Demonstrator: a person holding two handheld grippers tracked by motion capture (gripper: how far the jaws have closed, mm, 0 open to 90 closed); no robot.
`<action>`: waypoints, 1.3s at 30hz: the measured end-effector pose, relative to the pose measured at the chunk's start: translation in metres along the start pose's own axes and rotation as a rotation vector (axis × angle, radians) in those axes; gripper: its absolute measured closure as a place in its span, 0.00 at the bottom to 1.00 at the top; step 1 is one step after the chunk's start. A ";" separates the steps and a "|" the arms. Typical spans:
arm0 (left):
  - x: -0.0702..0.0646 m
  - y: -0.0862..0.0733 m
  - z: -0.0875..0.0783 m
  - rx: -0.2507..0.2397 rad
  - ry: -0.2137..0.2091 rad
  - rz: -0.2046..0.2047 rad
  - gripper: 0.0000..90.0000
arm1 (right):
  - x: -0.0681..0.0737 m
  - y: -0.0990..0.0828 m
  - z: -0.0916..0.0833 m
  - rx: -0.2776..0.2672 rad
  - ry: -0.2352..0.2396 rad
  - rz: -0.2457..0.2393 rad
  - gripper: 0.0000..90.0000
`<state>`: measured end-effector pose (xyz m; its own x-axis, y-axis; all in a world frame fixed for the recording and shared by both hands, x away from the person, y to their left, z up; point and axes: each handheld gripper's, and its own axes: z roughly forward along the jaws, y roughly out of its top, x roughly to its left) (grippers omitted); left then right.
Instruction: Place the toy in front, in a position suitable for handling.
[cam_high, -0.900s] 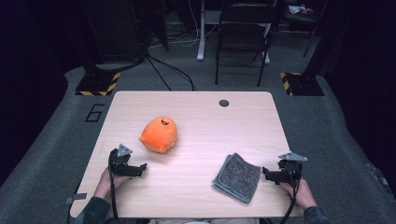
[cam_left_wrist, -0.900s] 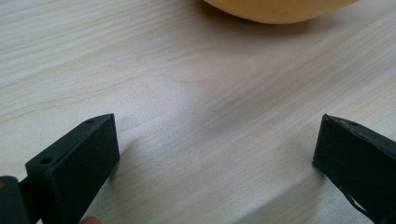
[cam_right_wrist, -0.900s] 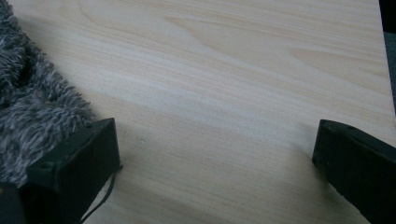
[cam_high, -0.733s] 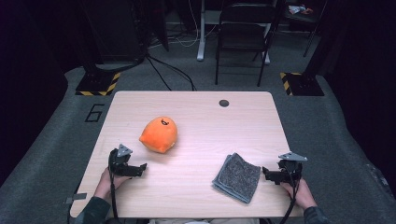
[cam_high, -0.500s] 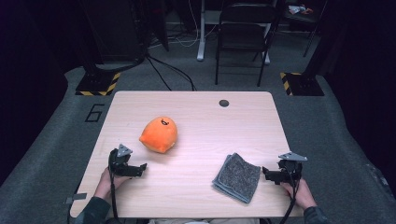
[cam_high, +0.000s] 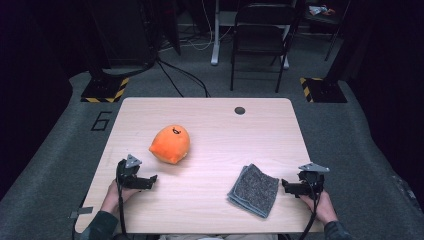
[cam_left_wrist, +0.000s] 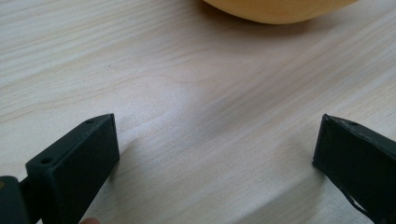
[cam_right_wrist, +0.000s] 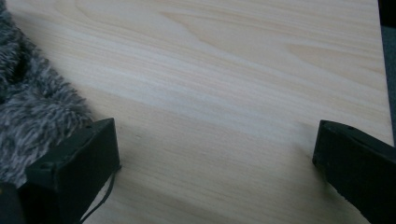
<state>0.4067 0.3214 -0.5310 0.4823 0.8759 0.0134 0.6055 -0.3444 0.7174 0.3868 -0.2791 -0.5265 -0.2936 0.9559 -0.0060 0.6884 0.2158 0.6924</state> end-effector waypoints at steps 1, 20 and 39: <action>0.000 0.000 0.000 0.001 0.000 0.001 0.00 | 0.000 0.001 -0.001 0.003 -0.014 0.000 0.00; 0.000 0.000 0.000 0.002 -0.003 0.002 0.00 | 0.026 0.028 -0.045 0.026 0.059 -0.080 0.07; 0.000 0.000 0.000 0.002 -0.007 0.003 0.00 | 0.097 0.041 -0.041 0.073 0.211 -0.231 0.00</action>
<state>0.4071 0.3215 -0.5309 0.4882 0.8726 0.0109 0.6051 -0.3475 0.7163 0.3591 -0.1861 -0.4695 -0.5735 0.8192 -0.0026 0.6307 0.4436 0.6367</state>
